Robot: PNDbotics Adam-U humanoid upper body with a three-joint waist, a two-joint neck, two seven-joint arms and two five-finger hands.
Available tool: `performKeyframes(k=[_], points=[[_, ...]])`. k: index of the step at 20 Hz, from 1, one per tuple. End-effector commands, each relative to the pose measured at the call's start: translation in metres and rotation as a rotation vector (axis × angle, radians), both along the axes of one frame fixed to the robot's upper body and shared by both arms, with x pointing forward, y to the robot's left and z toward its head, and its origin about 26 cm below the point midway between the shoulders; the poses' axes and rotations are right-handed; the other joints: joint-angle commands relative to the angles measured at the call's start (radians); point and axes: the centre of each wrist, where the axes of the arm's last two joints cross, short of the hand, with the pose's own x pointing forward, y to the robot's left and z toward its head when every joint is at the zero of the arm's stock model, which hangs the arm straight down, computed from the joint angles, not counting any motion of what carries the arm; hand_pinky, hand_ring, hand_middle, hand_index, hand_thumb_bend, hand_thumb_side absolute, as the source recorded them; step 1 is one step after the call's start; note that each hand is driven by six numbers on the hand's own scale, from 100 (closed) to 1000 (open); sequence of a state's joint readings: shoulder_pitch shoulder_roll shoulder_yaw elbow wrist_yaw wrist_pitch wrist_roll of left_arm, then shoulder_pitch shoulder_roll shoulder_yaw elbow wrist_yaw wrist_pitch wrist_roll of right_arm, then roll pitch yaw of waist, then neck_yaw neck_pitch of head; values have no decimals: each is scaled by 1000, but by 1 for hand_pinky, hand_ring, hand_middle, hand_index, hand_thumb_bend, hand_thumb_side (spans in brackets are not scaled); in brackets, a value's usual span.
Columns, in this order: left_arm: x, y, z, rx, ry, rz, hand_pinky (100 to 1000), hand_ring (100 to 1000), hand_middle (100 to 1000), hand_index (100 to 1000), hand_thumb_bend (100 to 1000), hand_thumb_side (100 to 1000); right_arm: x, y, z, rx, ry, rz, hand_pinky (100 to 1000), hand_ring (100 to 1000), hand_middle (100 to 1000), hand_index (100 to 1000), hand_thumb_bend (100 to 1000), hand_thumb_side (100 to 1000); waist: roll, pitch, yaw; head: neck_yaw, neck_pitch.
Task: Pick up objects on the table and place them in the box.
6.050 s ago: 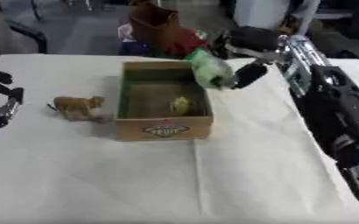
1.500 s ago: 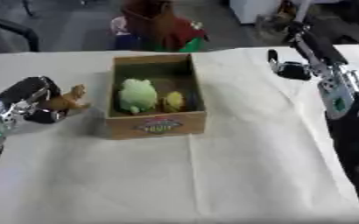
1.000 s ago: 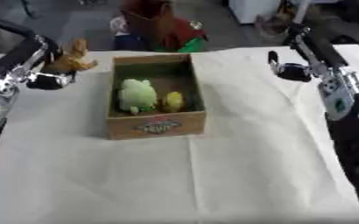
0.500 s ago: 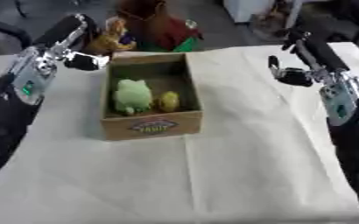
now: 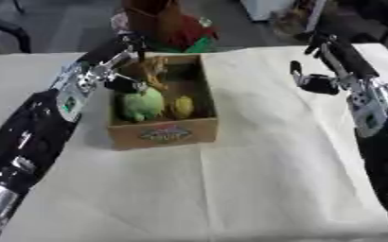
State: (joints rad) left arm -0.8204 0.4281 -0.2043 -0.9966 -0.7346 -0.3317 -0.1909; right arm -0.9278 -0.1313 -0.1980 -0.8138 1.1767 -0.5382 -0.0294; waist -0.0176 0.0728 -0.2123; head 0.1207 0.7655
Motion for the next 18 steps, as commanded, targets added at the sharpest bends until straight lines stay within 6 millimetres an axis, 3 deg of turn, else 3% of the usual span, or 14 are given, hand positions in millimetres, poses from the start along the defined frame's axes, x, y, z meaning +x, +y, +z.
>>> performKeyframes(k=[1, 4, 7, 11, 12, 18], points=[[-3, 11, 31, -2, -58, -4, 891, 864, 871, 895, 784, 433, 3, -5, 16, 0, -37, -13, 599, 665, 786, 896, 100, 207, -1, -17, 5, -7, 5], [-11, 18, 46, -82, -91, -17, 894, 854, 864, 886, 730, 425, 3, -7, 15, 1, -35, -19, 597, 664, 785, 896, 100, 204, -1, -18, 14, -12, 5], [-25, 29, 65, -232, -128, -31, 872, 788, 779, 846, 658, 321, 2, -11, 15, -1, -34, -29, 597, 664, 785, 896, 100, 205, 0, -19, 25, -23, 5], [-36, 33, 77, -320, -126, -36, 872, 788, 779, 846, 658, 321, 2, -12, 15, -1, -34, -34, 597, 664, 785, 896, 100, 205, 2, -19, 29, -25, 5], [-37, 39, 76, -332, -119, -16, 826, 709, 707, 808, 482, 108, 2, -15, 14, 2, -32, -42, 596, 663, 784, 895, 100, 201, 1, -21, 37, -29, 5], [-63, 75, 68, -516, -167, 122, 808, 677, 676, 789, 338, 100, 2, -22, 16, 11, -36, -56, 594, 662, 783, 895, 100, 197, -4, -23, 71, -42, 5]])
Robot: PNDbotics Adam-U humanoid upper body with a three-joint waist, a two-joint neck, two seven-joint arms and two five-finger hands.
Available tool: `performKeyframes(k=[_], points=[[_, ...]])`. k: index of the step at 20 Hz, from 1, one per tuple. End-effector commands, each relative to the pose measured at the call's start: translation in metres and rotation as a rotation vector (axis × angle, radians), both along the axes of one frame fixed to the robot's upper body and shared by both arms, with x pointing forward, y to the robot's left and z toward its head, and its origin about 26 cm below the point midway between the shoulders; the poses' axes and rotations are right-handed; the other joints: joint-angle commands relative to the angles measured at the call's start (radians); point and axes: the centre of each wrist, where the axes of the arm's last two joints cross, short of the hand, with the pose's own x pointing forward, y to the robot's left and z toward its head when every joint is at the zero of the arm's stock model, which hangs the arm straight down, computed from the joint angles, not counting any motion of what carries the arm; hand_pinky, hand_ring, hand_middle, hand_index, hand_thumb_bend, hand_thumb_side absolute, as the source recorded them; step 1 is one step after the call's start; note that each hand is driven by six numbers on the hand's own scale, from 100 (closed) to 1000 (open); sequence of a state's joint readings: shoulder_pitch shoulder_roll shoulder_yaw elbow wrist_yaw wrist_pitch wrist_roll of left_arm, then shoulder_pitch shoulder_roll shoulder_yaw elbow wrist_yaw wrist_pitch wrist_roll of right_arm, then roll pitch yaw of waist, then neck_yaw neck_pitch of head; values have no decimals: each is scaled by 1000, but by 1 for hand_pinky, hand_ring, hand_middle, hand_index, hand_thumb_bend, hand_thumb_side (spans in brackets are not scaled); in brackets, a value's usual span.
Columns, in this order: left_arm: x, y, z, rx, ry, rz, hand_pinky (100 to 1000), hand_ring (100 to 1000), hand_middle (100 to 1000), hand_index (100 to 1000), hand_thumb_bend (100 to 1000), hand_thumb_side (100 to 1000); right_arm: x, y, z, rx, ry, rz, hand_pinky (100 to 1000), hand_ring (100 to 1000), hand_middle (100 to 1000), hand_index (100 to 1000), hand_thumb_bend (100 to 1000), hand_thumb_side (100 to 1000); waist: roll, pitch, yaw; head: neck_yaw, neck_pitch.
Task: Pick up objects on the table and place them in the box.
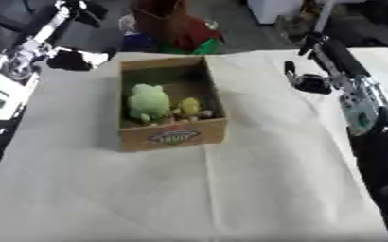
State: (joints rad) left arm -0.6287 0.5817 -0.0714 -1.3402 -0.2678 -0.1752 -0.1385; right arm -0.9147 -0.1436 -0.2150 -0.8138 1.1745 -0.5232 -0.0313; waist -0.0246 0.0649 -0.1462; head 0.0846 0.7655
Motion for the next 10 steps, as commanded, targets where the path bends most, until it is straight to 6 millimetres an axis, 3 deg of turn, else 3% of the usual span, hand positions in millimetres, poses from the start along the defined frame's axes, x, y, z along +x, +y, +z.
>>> performKeyframes(k=[1, 4, 5, 6, 10], points=[[-17, 20, 23, -79, -93, 62, 807, 676, 675, 788, 334, 100, 3, -13, 21, 1, -53, -21, 594, 662, 783, 895, 100, 196, 2, -15, 10, -6, 5], [-36, 34, 22, -168, -128, 121, 795, 658, 654, 773, 291, 100, 2, -24, 25, 16, -71, -46, 589, 657, 778, 893, 100, 179, 3, -14, 36, -13, 5], [-42, 38, 22, -196, -137, 143, 791, 654, 655, 770, 100, 184, 1, -28, 27, 22, -77, -55, 587, 655, 777, 893, 100, 190, 4, -13, 44, -16, 5], [-48, 43, 21, -221, -145, 165, 791, 653, 649, 769, 273, 100, 0, -32, 28, 28, -82, -64, 586, 654, 776, 892, 100, 172, 5, -13, 51, -21, 5], [-71, 52, 13, -315, -161, 224, 789, 650, 645, 767, 259, 100, -3, -43, 29, 54, -91, -84, 583, 648, 772, 891, 100, 157, 6, -14, 70, -15, 5]])
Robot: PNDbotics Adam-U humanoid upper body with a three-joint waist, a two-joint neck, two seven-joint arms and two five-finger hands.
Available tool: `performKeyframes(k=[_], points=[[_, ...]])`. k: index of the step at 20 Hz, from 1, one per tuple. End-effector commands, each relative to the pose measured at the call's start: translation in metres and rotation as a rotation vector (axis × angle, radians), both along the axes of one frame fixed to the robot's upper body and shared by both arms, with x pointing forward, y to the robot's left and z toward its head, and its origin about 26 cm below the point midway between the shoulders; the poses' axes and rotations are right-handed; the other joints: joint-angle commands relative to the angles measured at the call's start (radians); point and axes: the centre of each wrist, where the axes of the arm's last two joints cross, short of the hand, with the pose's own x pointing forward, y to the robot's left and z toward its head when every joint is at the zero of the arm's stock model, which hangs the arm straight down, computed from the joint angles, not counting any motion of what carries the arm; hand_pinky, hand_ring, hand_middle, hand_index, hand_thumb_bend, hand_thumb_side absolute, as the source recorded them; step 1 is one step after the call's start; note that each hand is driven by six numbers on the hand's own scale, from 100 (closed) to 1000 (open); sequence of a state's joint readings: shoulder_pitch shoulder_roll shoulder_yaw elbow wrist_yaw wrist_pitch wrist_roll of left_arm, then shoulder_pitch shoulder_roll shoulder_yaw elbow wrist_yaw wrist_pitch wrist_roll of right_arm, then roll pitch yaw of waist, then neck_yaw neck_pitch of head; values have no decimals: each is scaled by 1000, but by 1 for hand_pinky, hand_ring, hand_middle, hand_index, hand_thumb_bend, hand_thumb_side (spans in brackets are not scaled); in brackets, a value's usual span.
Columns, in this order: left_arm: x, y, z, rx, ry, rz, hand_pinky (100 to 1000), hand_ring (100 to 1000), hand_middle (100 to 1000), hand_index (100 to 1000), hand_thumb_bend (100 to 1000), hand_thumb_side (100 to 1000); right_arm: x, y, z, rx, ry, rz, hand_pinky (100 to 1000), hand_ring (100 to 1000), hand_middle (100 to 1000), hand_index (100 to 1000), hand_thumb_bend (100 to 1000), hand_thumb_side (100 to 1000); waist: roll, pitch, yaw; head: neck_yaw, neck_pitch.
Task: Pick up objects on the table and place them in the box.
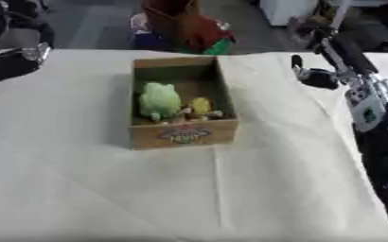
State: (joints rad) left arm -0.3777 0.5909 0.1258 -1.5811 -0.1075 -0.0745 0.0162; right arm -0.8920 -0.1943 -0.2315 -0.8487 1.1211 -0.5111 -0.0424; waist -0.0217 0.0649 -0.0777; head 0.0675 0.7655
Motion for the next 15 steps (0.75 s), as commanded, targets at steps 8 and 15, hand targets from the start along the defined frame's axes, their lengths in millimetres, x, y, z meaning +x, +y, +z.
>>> performKeyframes(k=[8, 15], points=[[-53, 11, -16, -201, -47, 75, 785, 635, 630, 764, 237, 100, -3, -16, 19, 51, -46, -5, 574, 637, 763, 887, 100, 147, 0, -16, -2, 15, 5], [-57, 13, -23, -247, -19, 76, 781, 624, 619, 762, 230, 100, -5, -19, 18, 77, -38, 7, 567, 630, 757, 885, 100, 146, -1, -11, -3, 7, 5]])
